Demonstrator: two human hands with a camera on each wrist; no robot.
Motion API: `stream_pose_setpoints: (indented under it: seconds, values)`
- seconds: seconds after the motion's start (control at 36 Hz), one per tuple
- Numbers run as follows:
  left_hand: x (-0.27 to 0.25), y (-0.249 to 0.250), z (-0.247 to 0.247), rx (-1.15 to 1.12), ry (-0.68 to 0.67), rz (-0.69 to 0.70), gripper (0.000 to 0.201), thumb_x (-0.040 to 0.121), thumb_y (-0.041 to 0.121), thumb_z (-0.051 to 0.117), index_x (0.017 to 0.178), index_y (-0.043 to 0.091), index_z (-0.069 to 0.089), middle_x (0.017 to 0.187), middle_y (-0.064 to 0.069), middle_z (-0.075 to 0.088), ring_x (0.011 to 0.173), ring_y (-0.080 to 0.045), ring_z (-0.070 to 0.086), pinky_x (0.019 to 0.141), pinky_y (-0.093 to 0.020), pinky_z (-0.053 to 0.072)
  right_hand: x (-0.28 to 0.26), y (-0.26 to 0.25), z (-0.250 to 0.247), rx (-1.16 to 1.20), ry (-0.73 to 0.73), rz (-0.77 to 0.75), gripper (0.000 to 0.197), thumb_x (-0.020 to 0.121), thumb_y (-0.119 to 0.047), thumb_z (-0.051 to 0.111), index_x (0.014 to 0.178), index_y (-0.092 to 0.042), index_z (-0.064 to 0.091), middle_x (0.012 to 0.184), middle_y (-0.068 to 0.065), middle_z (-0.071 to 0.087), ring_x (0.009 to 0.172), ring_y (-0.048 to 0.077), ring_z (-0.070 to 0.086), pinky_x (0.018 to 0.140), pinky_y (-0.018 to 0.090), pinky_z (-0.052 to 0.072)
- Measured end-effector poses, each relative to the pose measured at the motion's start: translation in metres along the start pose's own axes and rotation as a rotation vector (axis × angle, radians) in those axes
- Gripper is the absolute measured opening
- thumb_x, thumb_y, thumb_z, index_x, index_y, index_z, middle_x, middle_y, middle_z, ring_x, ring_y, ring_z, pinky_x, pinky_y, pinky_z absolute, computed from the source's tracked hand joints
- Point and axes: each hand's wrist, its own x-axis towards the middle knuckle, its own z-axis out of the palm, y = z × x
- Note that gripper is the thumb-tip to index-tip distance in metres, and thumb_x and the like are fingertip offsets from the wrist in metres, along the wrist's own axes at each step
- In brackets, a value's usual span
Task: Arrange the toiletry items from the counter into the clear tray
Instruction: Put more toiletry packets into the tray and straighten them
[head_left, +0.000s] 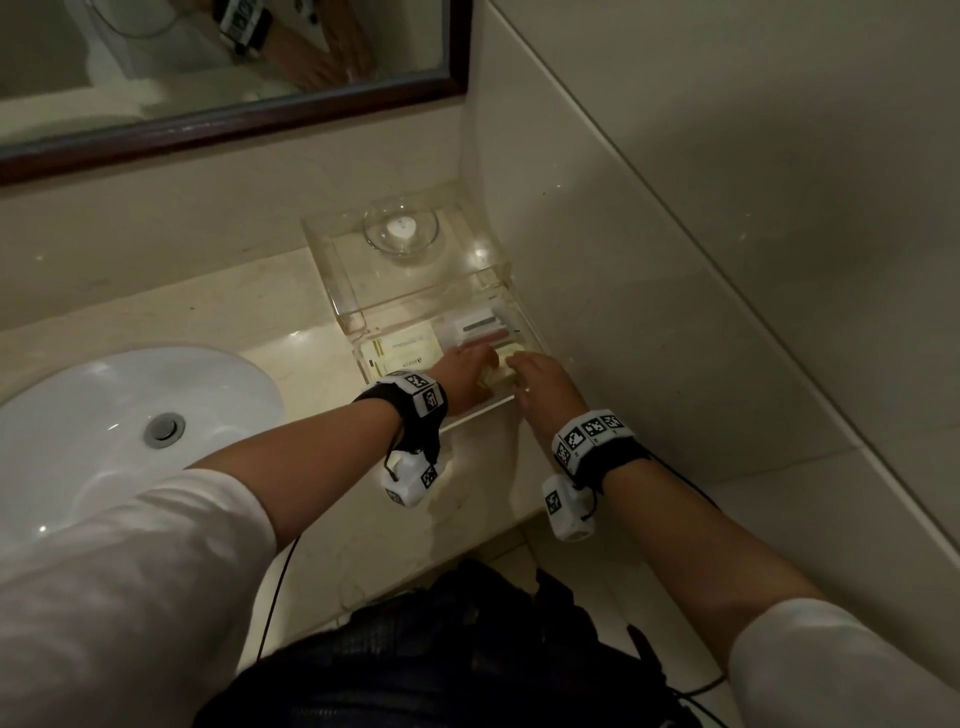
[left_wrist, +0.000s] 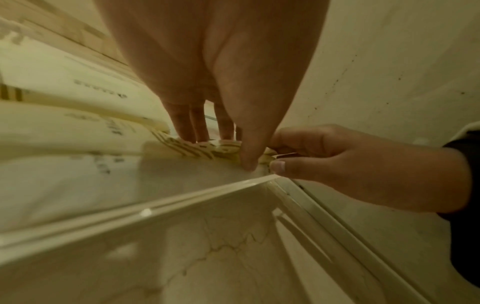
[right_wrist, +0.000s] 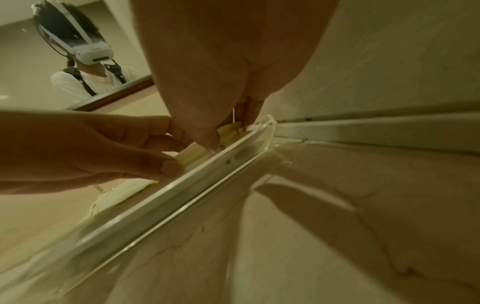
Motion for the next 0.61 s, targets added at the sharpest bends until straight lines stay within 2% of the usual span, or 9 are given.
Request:
stream_pose_setpoints:
  seconds: [0.06,0.14,0.25,0.33,0.42,0.5,0.61]
  values:
    - [-0.001,-0.002,-0.003,0.036,0.000,0.048,0.041,0.085,0.016,0.063,0.123,0.010,0.048,0.149,-0.007,0.036,0.132,-0.026,0.041,0.101,-0.029,0.035,0.000,0.001,-0.001,0.004,0.004,-0.009,0.041,0.090,-0.008,0.054,0.130,-0.006,0.054,0.137,0.012,0.051,0.127,0.026,0.045,0.111,0.033,0.032]
    - [-0.003,-0.005,-0.006,0.041,-0.009,0.081,0.037,0.086,0.014,0.062,0.121,0.010,0.050,0.157,0.004,0.021,0.132,-0.019,0.040,0.099,-0.027,0.037,0.002,0.002,-0.004,-0.033,-0.016,-0.020,0.041,0.090,-0.009,0.053,0.131,-0.008,0.054,0.140,0.011,0.049,0.129,0.025,0.044,0.111,0.031,0.030]
    - [-0.007,-0.005,-0.010,0.004,-0.060,0.030,0.044,0.086,0.017,0.061,0.128,0.015,0.049,0.147,-0.004,0.041,0.127,-0.027,0.048,0.098,-0.033,0.043,0.002,0.002,-0.005,-0.078,-0.020,-0.028,0.043,0.092,-0.012,0.051,0.134,-0.009,0.052,0.142,0.010,0.047,0.130,0.024,0.042,0.112,0.030,0.029]
    - [-0.012,-0.006,-0.012,-0.056,-0.015,-0.023,0.043,0.089,0.016,0.059,0.130,0.011,0.049,0.135,-0.009,0.051,0.119,-0.027,0.052,0.094,-0.029,0.041,-0.001,0.002,-0.002,-0.121,-0.008,-0.030,0.045,0.092,-0.017,0.053,0.136,-0.010,0.049,0.143,0.009,0.045,0.130,0.025,0.041,0.111,0.030,0.029]
    - [-0.018,-0.012,-0.015,-0.142,0.087,-0.048,0.035,0.092,0.016,0.055,0.126,0.012,0.053,0.131,-0.007,0.054,0.117,-0.025,0.052,0.091,-0.024,0.037,-0.003,0.003,-0.002,-0.117,0.029,-0.015,0.046,0.091,-0.018,0.055,0.135,-0.008,0.048,0.141,0.011,0.044,0.129,0.028,0.039,0.109,0.034,0.029]
    - [-0.026,-0.018,-0.022,-0.229,0.187,-0.107,0.028,0.093,0.020,0.055,0.120,0.015,0.059,0.124,-0.005,0.057,0.111,-0.023,0.053,0.084,-0.020,0.034,-0.006,0.000,-0.005,-0.095,0.142,-0.031,0.040,0.085,-0.012,0.058,0.124,-0.004,0.055,0.128,0.015,0.052,0.118,0.032,0.046,0.101,0.035,0.035]
    - [-0.038,-0.025,-0.028,-0.405,0.288,-0.189,0.020,0.089,0.011,0.056,0.106,0.014,0.065,0.117,-0.006,0.064,0.109,-0.023,0.059,0.095,-0.031,0.044,-0.009,-0.007,-0.009,-0.045,0.242,-0.024,0.030,0.081,-0.009,0.060,0.111,-0.005,0.061,0.112,0.015,0.057,0.105,0.033,0.051,0.092,0.037,0.040]
